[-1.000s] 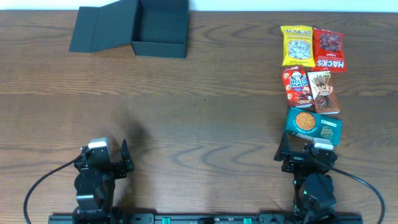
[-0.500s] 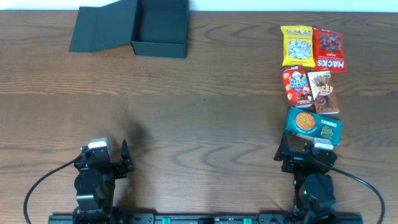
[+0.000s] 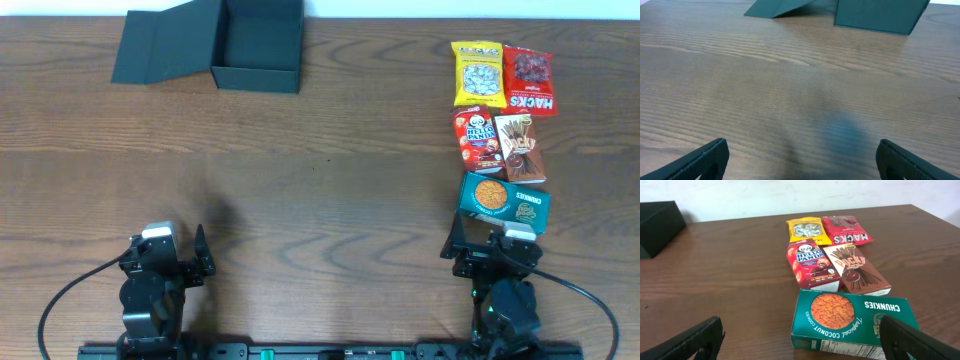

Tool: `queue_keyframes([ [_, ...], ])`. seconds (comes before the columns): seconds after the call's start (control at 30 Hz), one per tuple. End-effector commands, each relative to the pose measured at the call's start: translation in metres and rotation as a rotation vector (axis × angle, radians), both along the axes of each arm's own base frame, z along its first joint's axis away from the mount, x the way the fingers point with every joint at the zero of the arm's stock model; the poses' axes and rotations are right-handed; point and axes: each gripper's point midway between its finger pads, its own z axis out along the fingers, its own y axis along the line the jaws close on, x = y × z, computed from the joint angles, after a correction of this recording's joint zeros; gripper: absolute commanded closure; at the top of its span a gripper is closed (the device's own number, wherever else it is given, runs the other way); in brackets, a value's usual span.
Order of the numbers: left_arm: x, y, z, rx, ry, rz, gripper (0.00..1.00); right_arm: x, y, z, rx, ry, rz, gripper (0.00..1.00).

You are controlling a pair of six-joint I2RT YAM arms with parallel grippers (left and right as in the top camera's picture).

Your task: Pack container

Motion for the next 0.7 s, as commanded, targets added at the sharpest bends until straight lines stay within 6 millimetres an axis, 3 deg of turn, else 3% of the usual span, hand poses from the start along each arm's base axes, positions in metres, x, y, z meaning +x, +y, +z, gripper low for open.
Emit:
queue_keyframes([
  [0.0, 0.0, 0.002, -0.006, 0.017, 0.01, 0.002, 0.05, -0.001, -0.004, 0.0, -0.01, -0.003, -0.021, 0.01],
  [0.23, 0.002, -0.003, -0.003, -0.022, -0.009, -0.013, 0.05, -0.001, -0.004, 0.0, -0.01, -0.003, -0.02, 0.01],
  [0.47, -0.001, -0.054, -0.001, -0.485, 0.015, -0.126, 0.05, -0.001, -0.004, 0.0, -0.011, -0.003, -0.02, 0.01],
  [0.67, -0.004, -0.064, 0.0, -0.684, 0.044, -0.094, 0.05, -0.001, -0.004, 0.0, -0.01, -0.003, -0.02, 0.01],
])
